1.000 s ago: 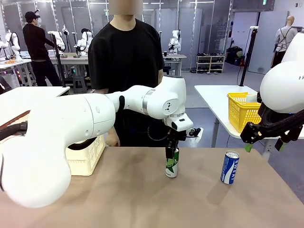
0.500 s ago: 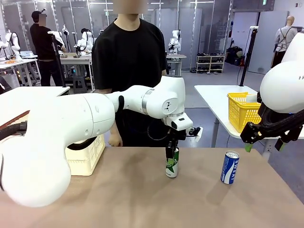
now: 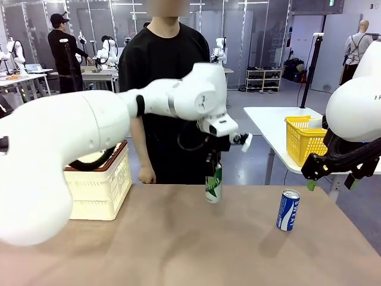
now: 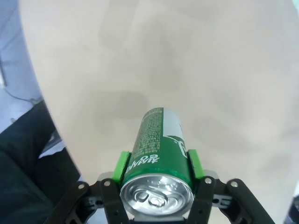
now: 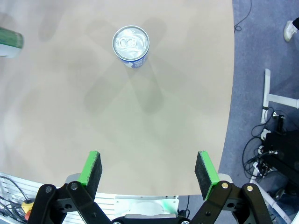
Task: Place the drinks into the Shopping basket.
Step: Pick up one drink and place it into the Shopping basket.
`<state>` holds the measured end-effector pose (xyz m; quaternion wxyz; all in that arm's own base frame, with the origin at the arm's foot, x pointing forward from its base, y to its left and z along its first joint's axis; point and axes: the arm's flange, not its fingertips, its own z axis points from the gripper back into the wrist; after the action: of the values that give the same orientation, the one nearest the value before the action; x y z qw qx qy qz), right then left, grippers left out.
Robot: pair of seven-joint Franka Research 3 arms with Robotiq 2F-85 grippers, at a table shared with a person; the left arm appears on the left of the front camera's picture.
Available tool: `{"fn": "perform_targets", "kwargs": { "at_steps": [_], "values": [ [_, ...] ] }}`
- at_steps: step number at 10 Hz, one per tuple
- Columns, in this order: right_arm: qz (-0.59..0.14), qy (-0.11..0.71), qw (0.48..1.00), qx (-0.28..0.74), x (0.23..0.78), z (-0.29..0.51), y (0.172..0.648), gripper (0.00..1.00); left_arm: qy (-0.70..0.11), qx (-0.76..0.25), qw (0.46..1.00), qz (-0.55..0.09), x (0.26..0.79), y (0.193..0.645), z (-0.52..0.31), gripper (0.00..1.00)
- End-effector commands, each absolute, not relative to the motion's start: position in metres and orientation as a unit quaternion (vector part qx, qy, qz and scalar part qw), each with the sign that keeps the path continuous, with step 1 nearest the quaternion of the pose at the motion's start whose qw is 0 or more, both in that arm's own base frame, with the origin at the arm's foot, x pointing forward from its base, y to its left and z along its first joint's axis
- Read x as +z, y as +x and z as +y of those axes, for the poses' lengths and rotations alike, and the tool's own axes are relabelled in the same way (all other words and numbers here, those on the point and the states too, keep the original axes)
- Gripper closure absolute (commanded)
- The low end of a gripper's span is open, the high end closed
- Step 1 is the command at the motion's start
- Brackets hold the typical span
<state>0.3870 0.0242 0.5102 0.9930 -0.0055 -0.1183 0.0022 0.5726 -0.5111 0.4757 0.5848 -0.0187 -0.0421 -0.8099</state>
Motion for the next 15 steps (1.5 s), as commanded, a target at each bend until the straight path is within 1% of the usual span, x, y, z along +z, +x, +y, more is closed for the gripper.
{"fn": "perform_targets", "kwargs": {
  "at_steps": [1,3,7,9,10,14,15],
  "values": [
    [-0.119,-0.007,0.993,0.003,0.511,0.022,0.387,0.0,-0.029,-0.817,0.575,-0.048,0.52,0.578,-0.493,0.97],
    [-0.119,-0.007,0.993,0.003,0.511,0.022,0.387,0.0,-0.026,-0.813,0.579,-0.054,0.552,0.578,-0.478,0.97],
    [-0.119,-0.007,0.993,0.003,0.511,0.022,0.387,0.0,0.003,-0.807,0.588,-0.056,0.58,0.577,-0.463,0.97],
    [-0.119,-0.007,0.993,0.003,0.511,0.022,0.387,0.0,0.011,-0.81,0.584,-0.061,0.586,0.572,-0.459,0.97],
    [-0.119,-0.007,0.993,0.003,0.511,0.022,0.387,0.0,-0.001,-0.805,0.59,-0.062,0.566,0.573,-0.46,0.97],
    [-0.119,-0.007,0.993,0.003,0.511,0.022,0.387,0.0,-0.001,-0.805,0.59,-0.062,0.566,0.573,-0.46,0.97],
    [-0.119,-0.007,0.993,0.003,0.511,0.022,0.387,0.0,-0.001,-0.806,0.59,-0.055,0.558,0.573,-0.461,0.41]
  ]
}}
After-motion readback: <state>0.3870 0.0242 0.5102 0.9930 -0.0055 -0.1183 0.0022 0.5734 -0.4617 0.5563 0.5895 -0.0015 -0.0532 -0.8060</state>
